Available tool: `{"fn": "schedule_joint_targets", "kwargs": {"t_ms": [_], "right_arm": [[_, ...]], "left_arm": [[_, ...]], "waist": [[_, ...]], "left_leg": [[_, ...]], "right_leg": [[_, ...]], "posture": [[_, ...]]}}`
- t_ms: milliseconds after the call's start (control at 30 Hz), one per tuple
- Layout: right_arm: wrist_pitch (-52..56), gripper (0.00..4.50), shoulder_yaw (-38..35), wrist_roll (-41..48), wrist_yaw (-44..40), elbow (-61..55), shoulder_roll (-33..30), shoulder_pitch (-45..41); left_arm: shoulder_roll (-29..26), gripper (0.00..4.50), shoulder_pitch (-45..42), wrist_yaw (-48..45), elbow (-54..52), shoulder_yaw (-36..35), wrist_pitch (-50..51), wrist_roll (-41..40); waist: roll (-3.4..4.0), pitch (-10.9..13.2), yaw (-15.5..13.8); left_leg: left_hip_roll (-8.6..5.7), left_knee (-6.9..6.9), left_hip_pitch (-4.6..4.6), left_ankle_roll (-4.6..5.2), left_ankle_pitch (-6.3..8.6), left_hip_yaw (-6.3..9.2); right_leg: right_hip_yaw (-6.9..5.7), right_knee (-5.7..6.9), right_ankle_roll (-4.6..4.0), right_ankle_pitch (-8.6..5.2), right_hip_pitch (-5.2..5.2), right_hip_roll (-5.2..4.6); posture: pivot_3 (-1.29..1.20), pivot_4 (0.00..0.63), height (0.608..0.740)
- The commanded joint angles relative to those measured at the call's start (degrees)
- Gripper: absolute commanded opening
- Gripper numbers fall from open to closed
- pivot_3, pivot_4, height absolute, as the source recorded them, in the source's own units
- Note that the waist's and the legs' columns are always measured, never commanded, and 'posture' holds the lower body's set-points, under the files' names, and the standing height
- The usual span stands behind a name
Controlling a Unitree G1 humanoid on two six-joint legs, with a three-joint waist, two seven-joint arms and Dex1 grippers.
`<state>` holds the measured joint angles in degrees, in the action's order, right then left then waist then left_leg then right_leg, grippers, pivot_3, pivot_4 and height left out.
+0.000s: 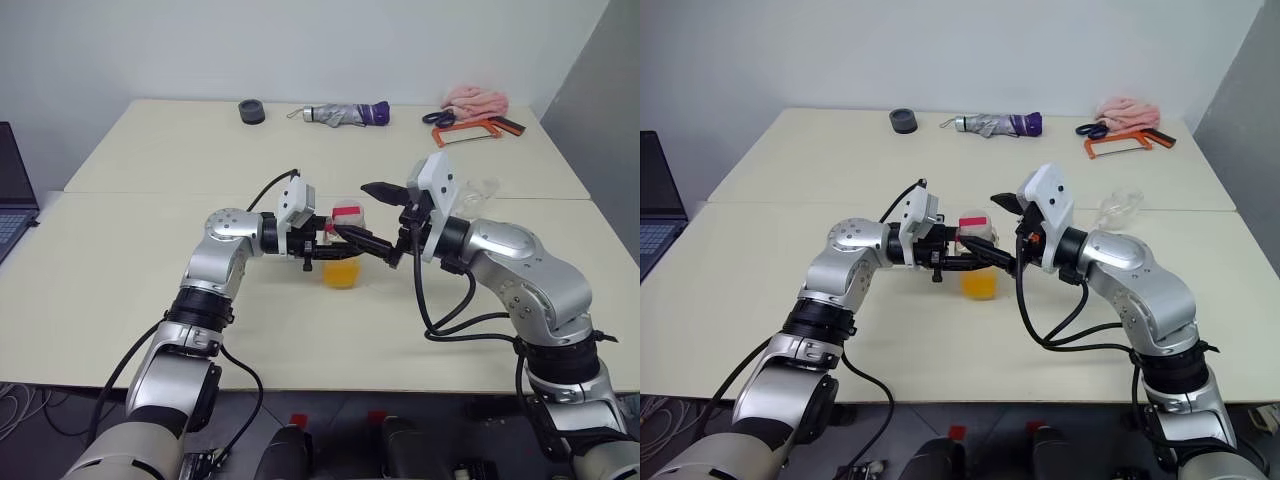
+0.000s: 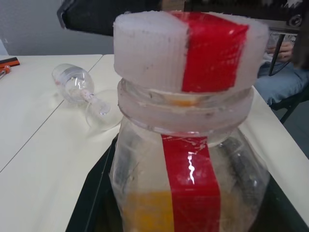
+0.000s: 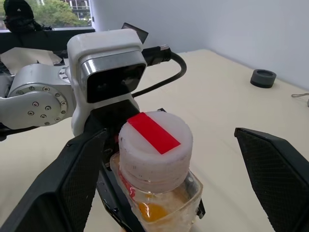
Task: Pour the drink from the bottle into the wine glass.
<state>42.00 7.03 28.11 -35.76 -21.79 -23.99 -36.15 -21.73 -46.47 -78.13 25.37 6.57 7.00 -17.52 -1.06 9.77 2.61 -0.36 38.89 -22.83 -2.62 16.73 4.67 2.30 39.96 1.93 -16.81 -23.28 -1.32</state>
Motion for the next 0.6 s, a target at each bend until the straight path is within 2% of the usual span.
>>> {"fn": "schedule_joint_targets", "kwargs": {"t_ms": [33,133,233,267,600], "right_arm": [[-1.29,4.13,0.07,-0.18,-0.94,-0.77,-0.02,-1.28],[-1.38,3.21,0.13,-0.16,-1.11,-0.71,0.11,-1.25],[-1.67,2.07,0.24,-0.26,-1.18,-0.71,0.16,-1.31],[-1.89,1.83,0.36,-0.41,-1.27,-0.74,0.11,-1.33],[-7.01,1.71,2.31,-4.6,-2.06,-1.63,-0.73,0.08]], "left_arm": [[-0.34,1.79,-1.56,0.19,-1.28,-0.8,-1.09,-0.35],[-0.37,1.79,-1.38,0.34,-1.47,-0.85,-1.04,-0.38],[-0.39,1.79,-1.25,0.38,-1.57,-0.86,-1.03,-0.4],[-0.4,1.79,-1.22,0.4,-1.58,-0.87,-1.03,-0.4],[-0.41,1.78,-1.0,0.58,-1.69,-0.98,-0.94,-0.34]], "waist": [[0.0,0.0,0.07],[0.0,0.0,0.23],[0.0,0.0,0.25],[0.0,0.0,0.25],[0.0,0.0,0.31]], "left_leg": [[0.0,0.0,0.0,0.0,0.0,0.0],[0.0,0.0,0.0,0.0,0.0,0.0],[0.0,0.0,0.0,0.0,0.0,0.01],[0.0,0.0,0.0,0.0,0.0,0.01],[0.0,0.0,0.0,0.0,0.0,0.01]], "right_leg": [[0.0,0.0,0.0,0.0,0.0,0.0],[0.0,0.0,0.0,0.0,0.0,0.0],[0.0,0.0,0.0,0.0,0.0,0.0],[0.0,0.0,0.0,0.0,0.0,0.0],[-0.01,0.0,0.0,0.0,0.0,0.0]], "posture": [[0.0,0.15,0.74],[0.0,0.15,0.74],[0.0,0.15,0.74],[0.0,0.15,0.74],[0.0,0.15,0.74]]}}
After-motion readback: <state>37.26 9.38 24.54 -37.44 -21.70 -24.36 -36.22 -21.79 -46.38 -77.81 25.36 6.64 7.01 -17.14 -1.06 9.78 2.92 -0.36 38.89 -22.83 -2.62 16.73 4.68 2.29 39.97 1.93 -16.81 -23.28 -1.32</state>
